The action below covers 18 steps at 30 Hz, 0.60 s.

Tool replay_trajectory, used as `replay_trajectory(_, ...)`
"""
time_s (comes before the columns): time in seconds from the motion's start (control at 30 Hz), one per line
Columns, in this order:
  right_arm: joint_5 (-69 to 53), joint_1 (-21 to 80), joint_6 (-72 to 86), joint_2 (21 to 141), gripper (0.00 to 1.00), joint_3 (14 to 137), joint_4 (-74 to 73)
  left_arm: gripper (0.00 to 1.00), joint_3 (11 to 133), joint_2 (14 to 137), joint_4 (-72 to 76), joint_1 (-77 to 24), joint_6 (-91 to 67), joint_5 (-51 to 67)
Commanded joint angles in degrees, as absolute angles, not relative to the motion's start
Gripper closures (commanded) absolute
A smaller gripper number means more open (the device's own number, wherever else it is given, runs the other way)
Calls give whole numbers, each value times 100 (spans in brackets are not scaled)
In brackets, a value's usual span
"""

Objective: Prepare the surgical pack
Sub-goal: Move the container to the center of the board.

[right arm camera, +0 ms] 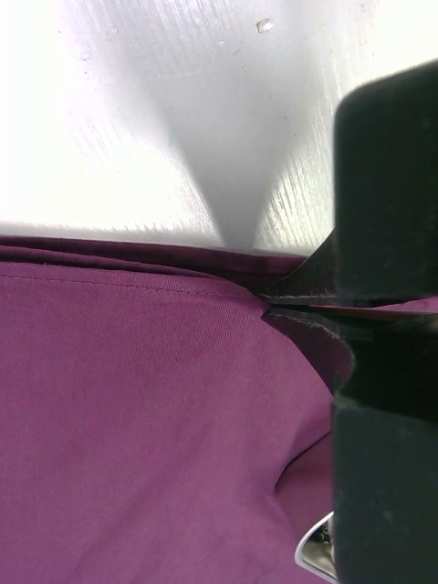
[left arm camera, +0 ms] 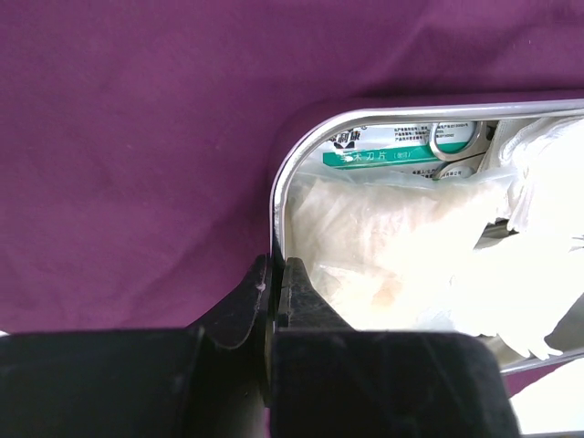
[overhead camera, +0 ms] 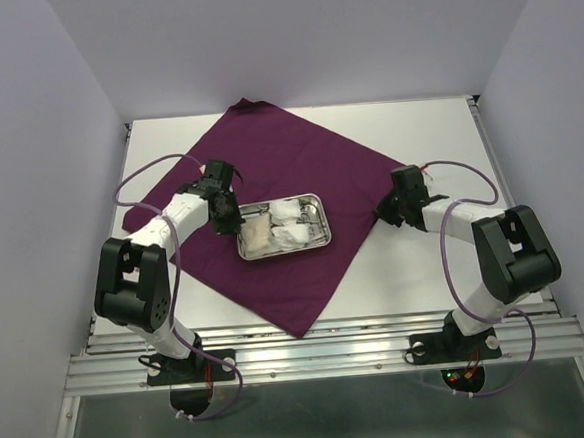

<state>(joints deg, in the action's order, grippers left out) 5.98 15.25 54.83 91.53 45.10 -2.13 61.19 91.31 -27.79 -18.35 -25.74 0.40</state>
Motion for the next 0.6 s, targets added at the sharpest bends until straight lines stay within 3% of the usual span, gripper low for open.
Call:
replay_trajectory(0.0,729,1389,5379,8947,99,4438,-132,100,6442,9123,-2821,-1775,-2382,-343)
replay_trajectory(0.57,457,1389,5107,8930,98,4517,-167,100,6539,9440,-2716,-1679,-2224,-395)
